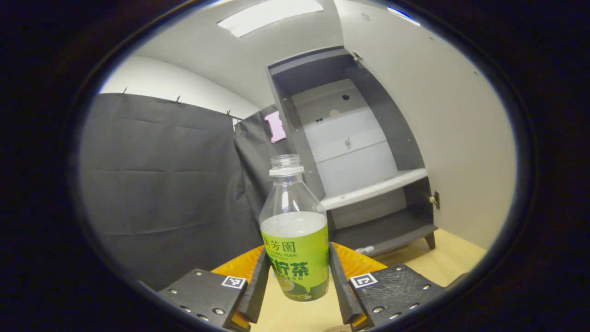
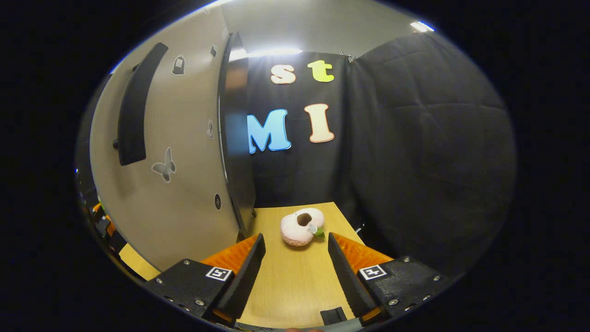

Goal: Open the cabinet door with the right hand, grasp the bottle in the cabinet with the left hand and place it on the coaster, then close the cabinet door with the right hand.

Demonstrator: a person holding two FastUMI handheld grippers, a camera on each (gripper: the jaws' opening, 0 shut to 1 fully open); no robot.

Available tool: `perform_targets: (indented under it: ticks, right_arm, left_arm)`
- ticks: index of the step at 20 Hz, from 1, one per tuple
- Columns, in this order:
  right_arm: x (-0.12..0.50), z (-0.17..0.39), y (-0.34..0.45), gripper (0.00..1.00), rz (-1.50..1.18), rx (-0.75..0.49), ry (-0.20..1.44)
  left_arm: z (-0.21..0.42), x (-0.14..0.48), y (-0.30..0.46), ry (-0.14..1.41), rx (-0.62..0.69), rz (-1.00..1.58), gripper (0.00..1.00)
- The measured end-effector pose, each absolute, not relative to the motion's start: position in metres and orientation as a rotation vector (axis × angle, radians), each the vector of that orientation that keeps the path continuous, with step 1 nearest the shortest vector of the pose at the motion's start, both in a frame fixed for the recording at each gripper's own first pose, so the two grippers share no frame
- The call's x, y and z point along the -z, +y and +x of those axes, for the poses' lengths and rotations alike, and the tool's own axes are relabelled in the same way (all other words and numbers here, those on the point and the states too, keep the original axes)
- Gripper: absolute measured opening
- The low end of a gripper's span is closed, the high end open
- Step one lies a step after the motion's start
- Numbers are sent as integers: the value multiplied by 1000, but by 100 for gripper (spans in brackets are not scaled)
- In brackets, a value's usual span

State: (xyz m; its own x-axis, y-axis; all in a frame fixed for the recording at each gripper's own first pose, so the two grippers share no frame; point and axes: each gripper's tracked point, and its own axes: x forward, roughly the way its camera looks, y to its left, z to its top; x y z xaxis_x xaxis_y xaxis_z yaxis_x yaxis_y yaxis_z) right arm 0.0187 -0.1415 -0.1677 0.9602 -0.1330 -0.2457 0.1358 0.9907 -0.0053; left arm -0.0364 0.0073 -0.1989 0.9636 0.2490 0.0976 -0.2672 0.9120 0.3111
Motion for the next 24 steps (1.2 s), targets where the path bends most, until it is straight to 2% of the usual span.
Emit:
perform_targets:
  ticks: [1, 6, 10, 11, 12, 13, 14, 17, 19, 21, 22, 24]
  right_arm:
    - [176, 23, -148, 85, -3, 156, 266]
    - [200, 20, -162, 88, -95, 194, 337]
    - [220, 10, -163, 88, -101, 216, 390]
    - [226, 10, -159, 88, -103, 214, 407]
    - [230, 10, -154, 88, -110, 206, 424]
    - [231, 11, -145, 88, -121, 186, 427]
    - [228, 12, -138, 88, -137, 170, 421]
    - [223, 11, -119, 89, -199, 116, 398]
    - [227, 9, -113, 90, -213, 103, 407]
    - [227, 9, -101, 92, -187, 73, 405]
    - [228, 8, -99, 92, -186, 69, 405]
    - [236, 4, -98, 92, -191, 64, 420]
  left_arm:
    - [-42, 217, 2, -45, -249, 325, 66]
    - [-67, 306, -7, 18, -223, 217, 66]
    - [-87, 366, 4, 48, -251, 120, 66]
    - [-87, 378, 2, 57, -236, 92, 72]
    - [-87, 384, 2, 51, -233, 77, 67]
    - [-90, 391, 5, 49, -231, 66, 72]
    - [-90, 394, 6, 45, -230, 60, 67]
    - [-91, 397, 10, 30, -224, 60, 63]
    - [-92, 401, 3, 26, -186, 59, 74]
    - [-91, 404, 5, 35, -180, 50, 70]
    - [-92, 405, 7, 42, -189, 57, 74]
    - [-87, 407, 3, 48, -195, 55, 74]
